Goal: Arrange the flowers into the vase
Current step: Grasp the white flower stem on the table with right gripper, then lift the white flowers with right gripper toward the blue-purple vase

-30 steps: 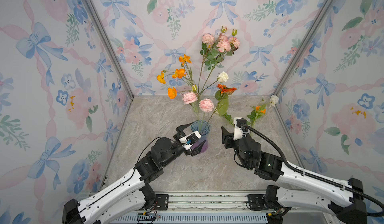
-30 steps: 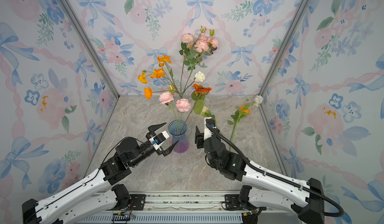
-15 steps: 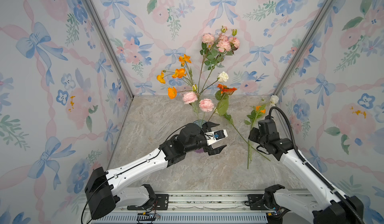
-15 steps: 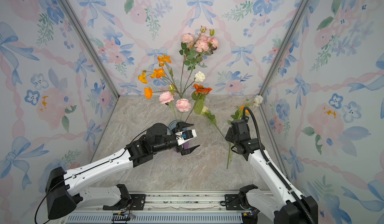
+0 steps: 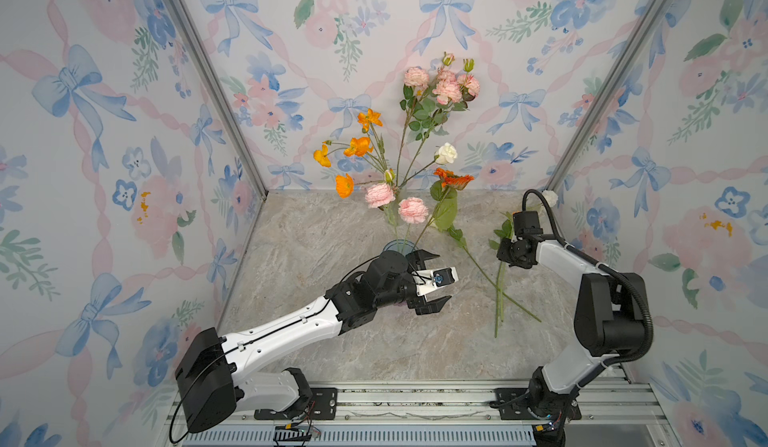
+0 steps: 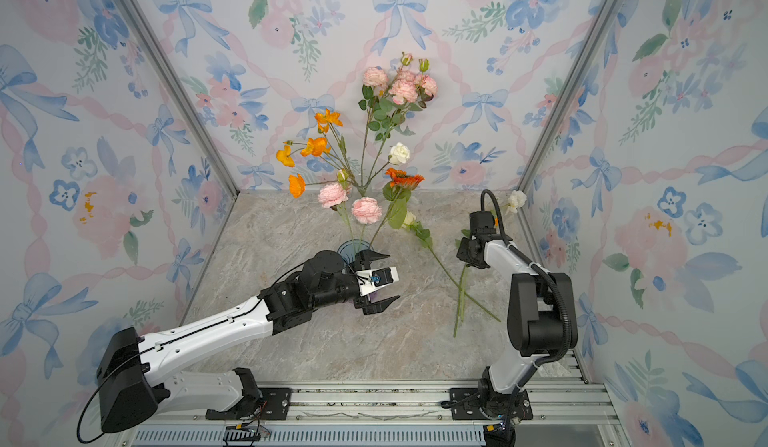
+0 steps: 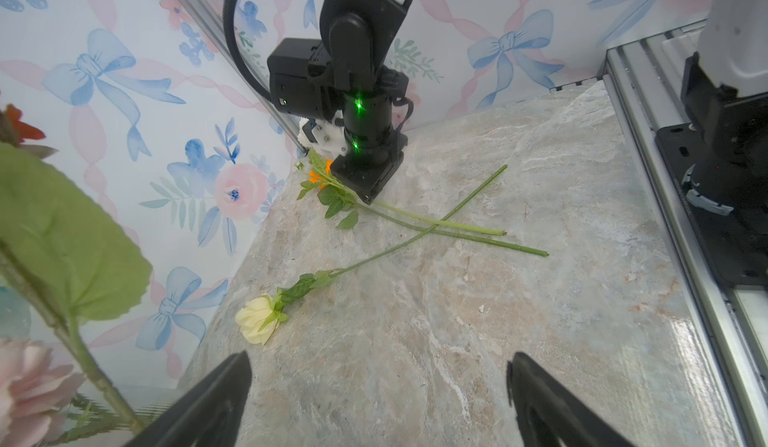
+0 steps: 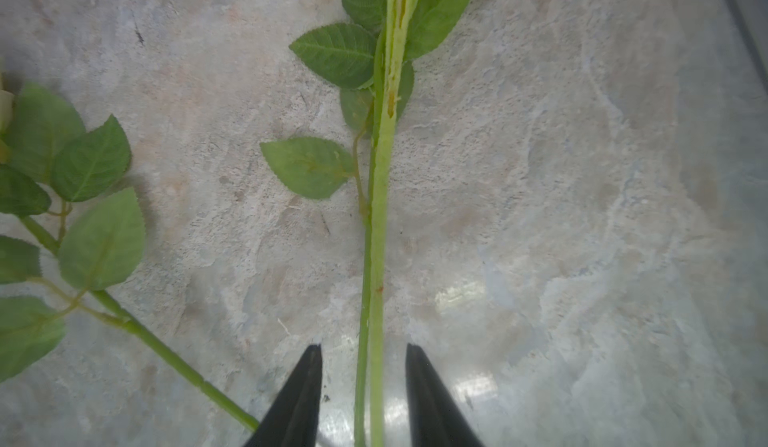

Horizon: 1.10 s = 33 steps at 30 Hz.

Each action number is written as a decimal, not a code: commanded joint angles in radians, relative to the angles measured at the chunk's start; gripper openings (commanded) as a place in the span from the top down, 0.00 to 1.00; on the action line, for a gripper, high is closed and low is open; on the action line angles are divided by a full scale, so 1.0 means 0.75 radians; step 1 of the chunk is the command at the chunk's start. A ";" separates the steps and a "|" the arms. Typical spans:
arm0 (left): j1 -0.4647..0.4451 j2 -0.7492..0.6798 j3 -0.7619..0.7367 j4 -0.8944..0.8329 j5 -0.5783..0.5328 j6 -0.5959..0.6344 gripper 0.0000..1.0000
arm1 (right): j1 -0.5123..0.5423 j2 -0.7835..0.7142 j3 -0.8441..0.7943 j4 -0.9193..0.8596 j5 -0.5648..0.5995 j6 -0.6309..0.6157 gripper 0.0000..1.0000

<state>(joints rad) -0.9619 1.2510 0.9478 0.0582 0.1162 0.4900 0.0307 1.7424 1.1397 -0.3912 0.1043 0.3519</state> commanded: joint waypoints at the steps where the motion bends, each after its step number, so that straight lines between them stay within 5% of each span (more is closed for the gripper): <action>1: -0.003 -0.021 -0.006 0.041 0.004 0.001 0.02 | -0.014 0.083 0.092 -0.011 -0.001 -0.050 0.64; 24: -0.014 -0.019 -0.008 0.042 0.015 -0.005 0.02 | -0.024 0.107 0.048 0.016 -0.100 -0.092 0.99; 33: -0.019 -0.024 -0.008 0.043 0.010 -0.005 0.02 | 0.074 -0.055 0.028 0.027 -0.129 -0.156 1.00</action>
<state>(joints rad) -0.9695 1.2499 0.9478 0.0654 0.1169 0.4900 0.0570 1.7649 1.1584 -0.3698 0.0246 0.2607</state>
